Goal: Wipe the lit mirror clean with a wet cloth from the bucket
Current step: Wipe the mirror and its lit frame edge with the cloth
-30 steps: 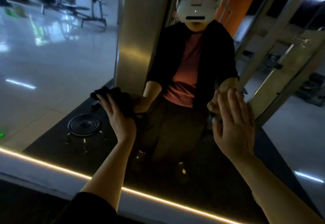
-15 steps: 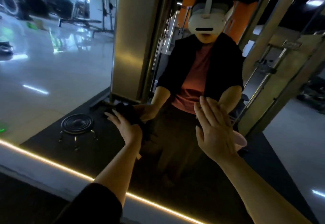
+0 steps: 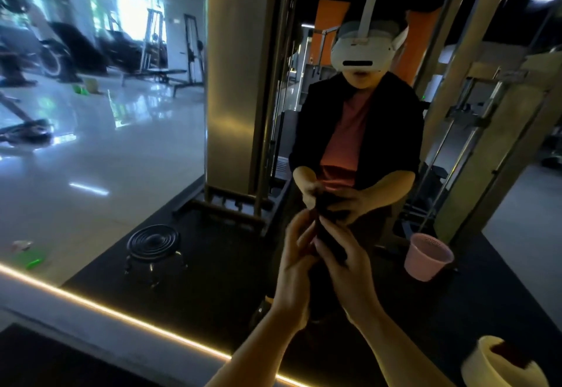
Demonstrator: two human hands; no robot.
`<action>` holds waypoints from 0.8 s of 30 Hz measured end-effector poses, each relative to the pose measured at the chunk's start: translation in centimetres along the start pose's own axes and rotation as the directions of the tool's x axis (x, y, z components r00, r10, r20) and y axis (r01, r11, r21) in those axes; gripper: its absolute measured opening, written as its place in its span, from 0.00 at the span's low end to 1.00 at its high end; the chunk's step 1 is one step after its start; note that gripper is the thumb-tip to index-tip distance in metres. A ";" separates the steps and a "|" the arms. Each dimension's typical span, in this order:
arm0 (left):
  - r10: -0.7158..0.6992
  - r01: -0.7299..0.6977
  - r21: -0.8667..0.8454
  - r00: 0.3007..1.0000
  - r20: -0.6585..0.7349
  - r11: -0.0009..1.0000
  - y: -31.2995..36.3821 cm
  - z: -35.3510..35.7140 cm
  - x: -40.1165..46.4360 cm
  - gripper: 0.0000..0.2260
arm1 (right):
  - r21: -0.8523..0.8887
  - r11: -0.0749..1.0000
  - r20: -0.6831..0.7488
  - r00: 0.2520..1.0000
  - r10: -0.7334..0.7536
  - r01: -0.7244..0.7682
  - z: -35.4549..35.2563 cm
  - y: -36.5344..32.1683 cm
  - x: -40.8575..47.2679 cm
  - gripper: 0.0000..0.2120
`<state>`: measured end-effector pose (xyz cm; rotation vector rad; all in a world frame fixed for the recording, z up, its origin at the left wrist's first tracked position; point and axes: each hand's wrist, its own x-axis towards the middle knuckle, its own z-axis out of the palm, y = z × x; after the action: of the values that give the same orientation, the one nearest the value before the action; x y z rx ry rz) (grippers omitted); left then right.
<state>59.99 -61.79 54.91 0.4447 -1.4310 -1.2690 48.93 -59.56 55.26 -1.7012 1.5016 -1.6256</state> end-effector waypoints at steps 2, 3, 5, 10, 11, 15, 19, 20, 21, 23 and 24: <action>0.013 -0.015 -0.055 1.000 -0.028 0.998 1.9 -2.0 1.4 0.22 | -0.097 0.988 -0.057 0.990 -0.130 0.124 1.4 -2.5 1.6 0.22; 0.031 -0.035 -0.057 0.997 -0.066 0.998 2.4 -3.1 2.3 0.19 | -0.206 0.954 -0.090 0.967 -0.239 0.217 2.1 -3.7 2.5 0.21; 0.052 -0.043 0.048 0.978 -0.202 0.998 3.0 -5.4 4.2 0.16 | -0.447 0.821 -0.154 0.874 -0.460 0.354 2.7 -5.1 5.0 0.18; 0.189 0.091 0.569 0.890 -0.414 0.817 1.6 -9.8 6.6 0.23 | -0.888 0.347 0.002 0.758 -0.652 0.301 1.1 -6.5 12.2 0.23; 0.214 0.084 0.617 0.895 -0.392 0.783 1.0 -10.4 6.9 0.25 | -0.921 0.241 0.088 0.766 -0.637 0.306 1.2 -5.8 12.8 0.24; 0.272 0.007 0.688 0.916 -0.296 0.726 -0.2 -12.0 8.2 0.28 | -0.708 -0.254 0.700 0.606 -0.378 0.659 3.1 -1.2 11.1 0.28; 0.495 -0.195 0.779 0.853 -0.164 0.595 2.3 -14.1 11.2 0.33 | -0.535 -0.455 0.843 0.480 -0.241 0.712 1.6 -4.9 14.6 0.22; 0.550 -0.239 0.805 0.825 -0.126 0.543 3.6 -14.5 12.6 0.34 | -0.617 -0.439 0.787 0.500 -0.363 0.653 1.2 -7.6 16.7 0.22; 0.594 -0.264 0.826 0.798 -0.102 0.497 5.0 -14.8 14.0 0.34 | -0.728 -0.385 0.681 0.532 -0.503 0.567 0.6 -10.7 19.0 0.22; 0.651 -0.292 0.849 0.755 -0.079 0.442 8.1 -14.9 16.4 0.32 | -0.907 -0.209 0.399 0.586 -0.705 0.366 -0.1 -16.3 22.8 0.20; 0.666 -0.298 0.854 0.743 -0.073 0.427 9.6 -14.8 17.4 0.30 | -0.948 -0.113 0.277 0.592 -0.757 0.299 0.5 -17.9 23.9 0.19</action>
<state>71.02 -79.35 68.46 0.7597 -1.5385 0.0746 51.92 -72.91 81.82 -3.3286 2.6401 -1.2111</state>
